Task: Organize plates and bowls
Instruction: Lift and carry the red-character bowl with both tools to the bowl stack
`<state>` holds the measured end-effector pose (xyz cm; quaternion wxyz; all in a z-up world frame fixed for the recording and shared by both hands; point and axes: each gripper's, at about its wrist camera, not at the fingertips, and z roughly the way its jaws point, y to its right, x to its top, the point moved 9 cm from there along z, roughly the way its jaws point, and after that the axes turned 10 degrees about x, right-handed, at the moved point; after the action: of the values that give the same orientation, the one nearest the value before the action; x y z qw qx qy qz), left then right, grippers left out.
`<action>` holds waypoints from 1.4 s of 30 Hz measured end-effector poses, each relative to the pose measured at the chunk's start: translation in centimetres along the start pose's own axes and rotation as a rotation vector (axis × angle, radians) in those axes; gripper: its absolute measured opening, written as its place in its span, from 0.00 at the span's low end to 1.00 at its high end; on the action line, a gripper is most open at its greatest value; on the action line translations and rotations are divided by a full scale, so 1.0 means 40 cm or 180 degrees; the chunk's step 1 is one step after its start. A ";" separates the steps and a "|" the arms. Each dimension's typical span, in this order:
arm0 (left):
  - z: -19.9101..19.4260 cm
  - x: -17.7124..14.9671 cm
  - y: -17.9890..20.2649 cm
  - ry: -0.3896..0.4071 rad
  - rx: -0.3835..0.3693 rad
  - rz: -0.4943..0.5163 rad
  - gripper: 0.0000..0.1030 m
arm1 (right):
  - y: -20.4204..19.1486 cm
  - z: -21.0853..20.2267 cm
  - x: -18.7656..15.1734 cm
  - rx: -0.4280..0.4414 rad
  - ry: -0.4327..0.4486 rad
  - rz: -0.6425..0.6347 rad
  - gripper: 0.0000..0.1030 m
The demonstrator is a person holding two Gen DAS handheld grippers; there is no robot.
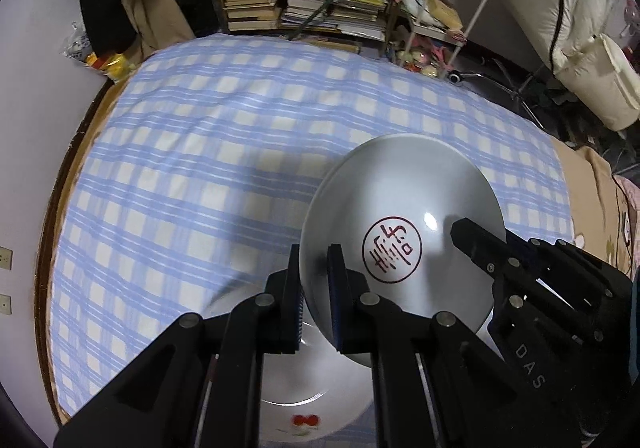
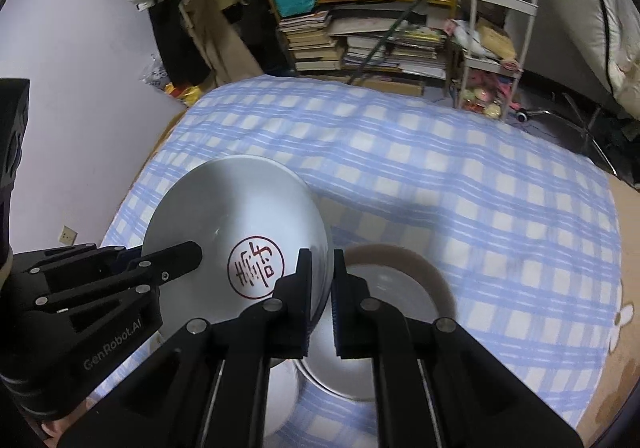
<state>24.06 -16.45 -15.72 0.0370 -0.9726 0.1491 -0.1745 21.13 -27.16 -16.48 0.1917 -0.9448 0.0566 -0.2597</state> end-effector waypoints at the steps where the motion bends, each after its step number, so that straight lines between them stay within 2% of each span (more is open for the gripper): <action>1: -0.001 -0.006 0.014 -0.0004 -0.0007 0.0023 0.11 | 0.010 -0.005 -0.008 0.0003 0.0001 0.0023 0.10; 12: 0.018 -0.073 0.110 -0.0114 -0.0082 0.0130 0.11 | 0.095 -0.038 -0.078 0.0010 0.0042 0.0172 0.10; 17: 0.047 -0.097 0.133 -0.0198 -0.0090 0.0184 0.12 | 0.117 -0.020 -0.107 -0.0044 -0.0043 0.0170 0.10; 31: 0.095 -0.103 0.130 -0.0323 -0.0035 0.0183 0.12 | 0.132 0.029 -0.132 -0.0105 -0.0145 0.0095 0.10; 36: 0.104 -0.106 0.145 -0.0306 0.0029 0.0251 0.11 | 0.141 0.029 -0.144 -0.0228 -0.0103 0.0088 0.10; 42: 0.119 -0.108 0.153 -0.0345 -0.0001 0.0198 0.11 | 0.162 0.036 -0.149 -0.0216 -0.0106 0.0146 0.10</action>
<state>20.14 -20.89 -22.35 0.0503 -0.9755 0.1770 -0.1204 16.72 -31.40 -22.94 0.1664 -0.9534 0.0838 -0.2374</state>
